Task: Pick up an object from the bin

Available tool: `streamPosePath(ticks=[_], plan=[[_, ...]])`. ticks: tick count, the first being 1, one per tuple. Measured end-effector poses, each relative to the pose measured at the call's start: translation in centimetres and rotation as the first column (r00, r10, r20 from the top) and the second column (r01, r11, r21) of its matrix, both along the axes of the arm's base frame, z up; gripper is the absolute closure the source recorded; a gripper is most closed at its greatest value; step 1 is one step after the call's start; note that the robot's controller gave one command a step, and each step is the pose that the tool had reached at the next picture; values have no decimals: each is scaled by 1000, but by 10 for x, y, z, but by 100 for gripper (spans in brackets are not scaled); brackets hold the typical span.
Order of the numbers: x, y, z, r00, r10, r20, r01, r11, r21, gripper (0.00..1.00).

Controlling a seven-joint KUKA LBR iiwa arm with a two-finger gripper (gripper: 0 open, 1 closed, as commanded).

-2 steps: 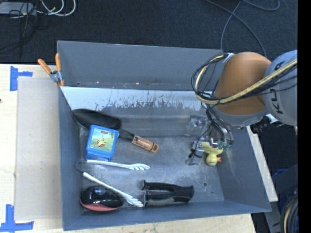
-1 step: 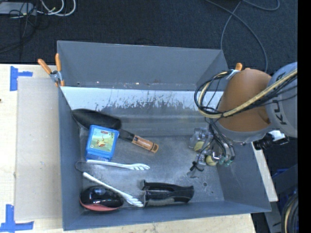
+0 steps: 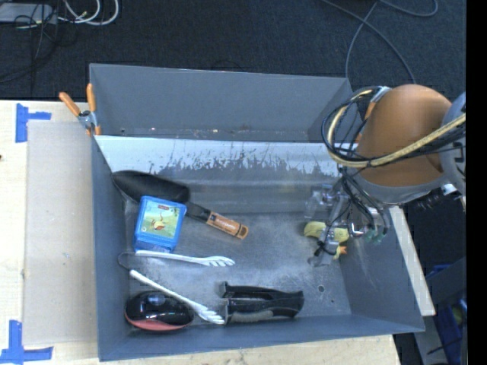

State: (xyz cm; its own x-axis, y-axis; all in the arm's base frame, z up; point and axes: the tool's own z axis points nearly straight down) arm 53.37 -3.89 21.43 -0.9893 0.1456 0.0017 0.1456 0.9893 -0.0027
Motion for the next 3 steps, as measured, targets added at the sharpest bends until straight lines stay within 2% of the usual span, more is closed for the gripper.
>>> streamPosePath(ticks=[1,2,3], plan=[[-21,14,-43,1000,-10,-3,10,1000,2,0],[-32,22,-67,985,-172,2,172,985,1,0],[-55,22,-116,998,-70,-3,70,998,3,0]])
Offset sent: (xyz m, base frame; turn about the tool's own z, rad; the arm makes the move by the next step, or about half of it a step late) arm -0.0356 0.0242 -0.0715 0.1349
